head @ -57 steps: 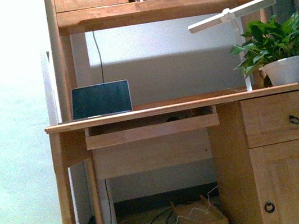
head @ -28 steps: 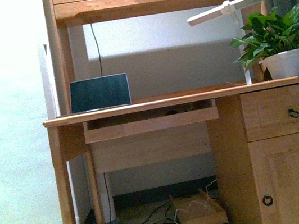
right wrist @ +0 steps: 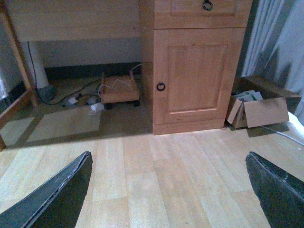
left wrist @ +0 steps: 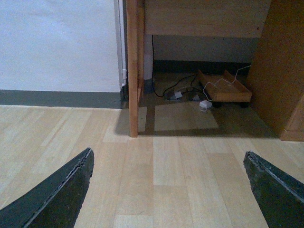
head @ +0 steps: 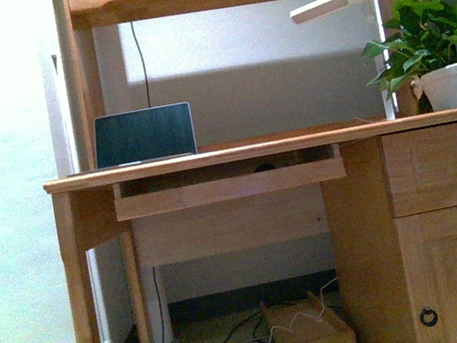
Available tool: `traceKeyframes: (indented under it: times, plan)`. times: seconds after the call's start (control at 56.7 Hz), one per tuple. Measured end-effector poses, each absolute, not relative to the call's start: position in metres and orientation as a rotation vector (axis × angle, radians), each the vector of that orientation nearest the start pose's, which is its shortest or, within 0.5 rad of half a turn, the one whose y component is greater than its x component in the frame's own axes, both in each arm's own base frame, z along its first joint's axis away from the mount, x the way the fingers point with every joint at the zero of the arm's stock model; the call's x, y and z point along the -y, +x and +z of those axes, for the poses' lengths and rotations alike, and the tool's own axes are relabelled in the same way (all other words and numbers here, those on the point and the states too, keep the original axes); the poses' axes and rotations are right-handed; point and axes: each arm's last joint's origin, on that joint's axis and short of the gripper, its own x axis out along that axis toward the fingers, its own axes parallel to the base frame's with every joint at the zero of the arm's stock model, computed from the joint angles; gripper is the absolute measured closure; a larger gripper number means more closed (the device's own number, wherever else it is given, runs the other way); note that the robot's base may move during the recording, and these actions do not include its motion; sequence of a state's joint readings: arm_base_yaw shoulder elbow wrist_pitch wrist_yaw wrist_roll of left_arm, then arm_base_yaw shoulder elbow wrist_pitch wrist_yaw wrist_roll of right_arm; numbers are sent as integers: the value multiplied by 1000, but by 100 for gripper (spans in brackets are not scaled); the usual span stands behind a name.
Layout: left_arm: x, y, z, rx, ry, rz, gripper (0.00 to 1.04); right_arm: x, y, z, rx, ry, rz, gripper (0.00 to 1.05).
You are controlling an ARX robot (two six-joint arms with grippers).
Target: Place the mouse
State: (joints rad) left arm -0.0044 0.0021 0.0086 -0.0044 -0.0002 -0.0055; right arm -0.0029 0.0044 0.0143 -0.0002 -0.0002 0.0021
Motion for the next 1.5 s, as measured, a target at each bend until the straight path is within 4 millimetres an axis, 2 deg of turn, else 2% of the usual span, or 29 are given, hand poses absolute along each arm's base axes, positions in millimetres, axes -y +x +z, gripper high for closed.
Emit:
traceKeyframes:
  times: [1.5]
  plan:
    - [0,97,166,2,-6,-5,8,0,97,168,10,2,-2,7]
